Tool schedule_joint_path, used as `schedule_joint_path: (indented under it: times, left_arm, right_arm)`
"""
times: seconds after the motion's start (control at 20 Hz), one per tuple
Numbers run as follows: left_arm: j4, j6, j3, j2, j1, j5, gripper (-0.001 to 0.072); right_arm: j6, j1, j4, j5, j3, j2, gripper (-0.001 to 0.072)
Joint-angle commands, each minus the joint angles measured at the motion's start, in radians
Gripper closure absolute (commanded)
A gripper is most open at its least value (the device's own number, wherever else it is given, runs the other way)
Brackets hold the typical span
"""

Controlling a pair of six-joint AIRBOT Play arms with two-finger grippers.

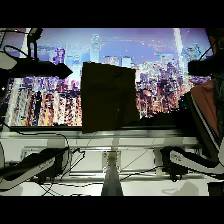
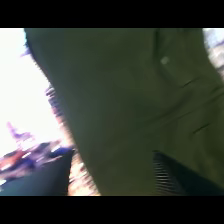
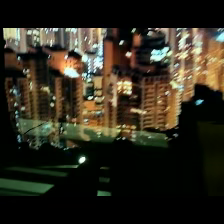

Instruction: Fold the clothes and pants, and hang the long-sleeved shirts on hangers.

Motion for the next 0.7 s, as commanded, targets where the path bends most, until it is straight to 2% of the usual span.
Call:
schedule_joint_path:
  times: [0.0,0.05,0.1,0.25,0.3,0.35,0.4,0.5,0.65]
  left_arm:
    - [0.24,-0.021,-0.013,0.0,0.021,-0.031,0.0318]
    - [0.254,-0.038,-0.029,0.0,0.046,-0.042,0.0318]
    - [0.247,-0.038,-0.052,0.0,0.074,-0.059,0.0318]
    - [0.162,-0.029,-0.184,0.001,0.152,-0.104,0.0266]
    - [0.103,-0.01,-0.241,0.001,0.173,-0.111,0.023]
    - [0.04,0.002,-0.309,0.001,0.19,-0.11,0.0138]
    - [-0.008,0.012,-0.372,0.001,0.2,-0.107,0.0104]
    - [-0.051,0.045,-0.489,0.001,0.204,-0.102,0.0104]
    - [-0.098,0.051,-0.639,0.001,0.204,-0.057,0.0103]
  right_arm:
    - [-0.059,-0.079,0.291,-0.031,-0.323,-0.032,0.031]
    - [-0.069,-0.069,0.335,-0.095,-0.412,-0.032,0.0161]
    - [-0.09,-0.057,0.38,-0.16,-0.493,-0.032,0.0143]
    - [-0.192,0.0,0.505,-0.33,-0.697,-0.032,0.0151]
    - [-0.212,0.019,0.536,-0.373,-0.743,-0.033,0.0154]
    - [-0.213,0.038,0.558,-0.41,-0.782,-0.033,0.0154]
    - [-0.214,0.055,0.571,-0.433,-0.809,-0.037,0.0154]
    - [-0.213,0.082,0.584,-0.42,-0.821,-0.066,0.0154]
    - [-0.208,0.144,0.645,-0.414,-0.821,-0.13,0.0155]
